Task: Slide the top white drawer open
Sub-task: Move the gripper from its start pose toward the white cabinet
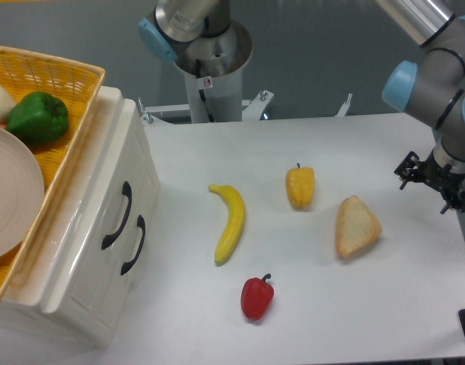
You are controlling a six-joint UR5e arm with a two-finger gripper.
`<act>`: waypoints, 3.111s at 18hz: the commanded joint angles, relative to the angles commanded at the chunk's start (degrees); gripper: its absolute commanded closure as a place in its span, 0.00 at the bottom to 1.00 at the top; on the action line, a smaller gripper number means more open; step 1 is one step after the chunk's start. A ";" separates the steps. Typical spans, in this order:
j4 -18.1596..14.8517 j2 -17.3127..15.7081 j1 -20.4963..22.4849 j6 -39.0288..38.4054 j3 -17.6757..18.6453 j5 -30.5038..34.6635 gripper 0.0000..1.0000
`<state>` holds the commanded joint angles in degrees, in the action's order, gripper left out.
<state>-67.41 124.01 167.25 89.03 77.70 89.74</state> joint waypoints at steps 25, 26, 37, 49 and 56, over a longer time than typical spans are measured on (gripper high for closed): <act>7.21 -13.97 -2.37 -8.14 15.82 2.02 0.00; 7.21 -14.32 -2.46 -9.74 15.91 2.20 0.00; 6.68 -21.35 -7.03 -17.02 21.18 -0.78 0.00; -5.79 -18.46 -17.83 -36.46 11.52 1.50 0.00; -7.03 -17.84 -22.58 -47.54 10.55 -6.32 0.00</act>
<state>-74.44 106.17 144.68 41.50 88.24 83.42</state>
